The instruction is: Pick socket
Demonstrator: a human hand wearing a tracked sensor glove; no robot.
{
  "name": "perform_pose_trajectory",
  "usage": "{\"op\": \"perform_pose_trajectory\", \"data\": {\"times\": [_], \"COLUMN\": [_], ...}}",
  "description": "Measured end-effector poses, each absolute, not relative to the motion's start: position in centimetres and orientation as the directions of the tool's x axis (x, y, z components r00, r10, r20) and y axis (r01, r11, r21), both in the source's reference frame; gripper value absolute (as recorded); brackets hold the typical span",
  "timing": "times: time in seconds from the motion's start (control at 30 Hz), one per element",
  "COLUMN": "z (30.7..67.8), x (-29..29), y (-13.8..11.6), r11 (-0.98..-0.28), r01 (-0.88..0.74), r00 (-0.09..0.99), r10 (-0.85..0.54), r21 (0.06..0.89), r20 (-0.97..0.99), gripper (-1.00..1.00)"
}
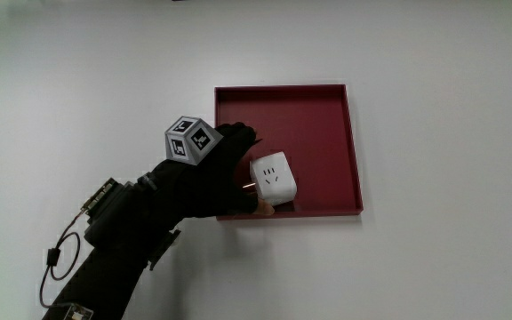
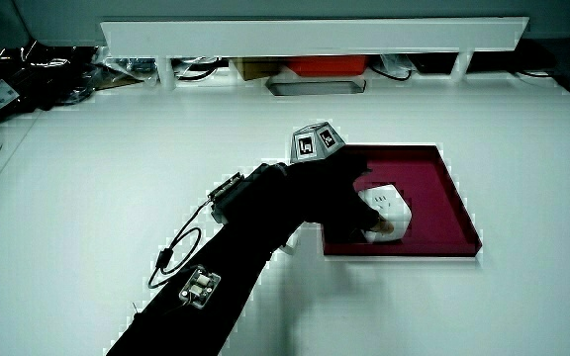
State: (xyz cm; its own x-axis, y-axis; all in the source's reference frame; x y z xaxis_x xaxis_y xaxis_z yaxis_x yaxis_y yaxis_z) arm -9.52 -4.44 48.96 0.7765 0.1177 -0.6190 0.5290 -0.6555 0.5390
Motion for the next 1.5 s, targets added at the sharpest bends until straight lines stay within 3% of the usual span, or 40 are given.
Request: {"op": "perform_pose_trajectory", "data": {"times": [0.77,1.1,1.5], "z": [50.8,50.4,50.4], "x": [-7.8,-7.3,-7.3], "y": [-4.0,-3.7,-3.2], "r11": [-0.657,-0.656,-0.707], "r01": [0.528,0.536,0.530], "r00": [0.781,0.776,0.763], "r10": [0.128,0.135,0.156], "r21": [0.538,0.531,0.468], "r20": [-0.611,-0.616,-0.628], "gripper": [0.00,0.45,1.00]}}
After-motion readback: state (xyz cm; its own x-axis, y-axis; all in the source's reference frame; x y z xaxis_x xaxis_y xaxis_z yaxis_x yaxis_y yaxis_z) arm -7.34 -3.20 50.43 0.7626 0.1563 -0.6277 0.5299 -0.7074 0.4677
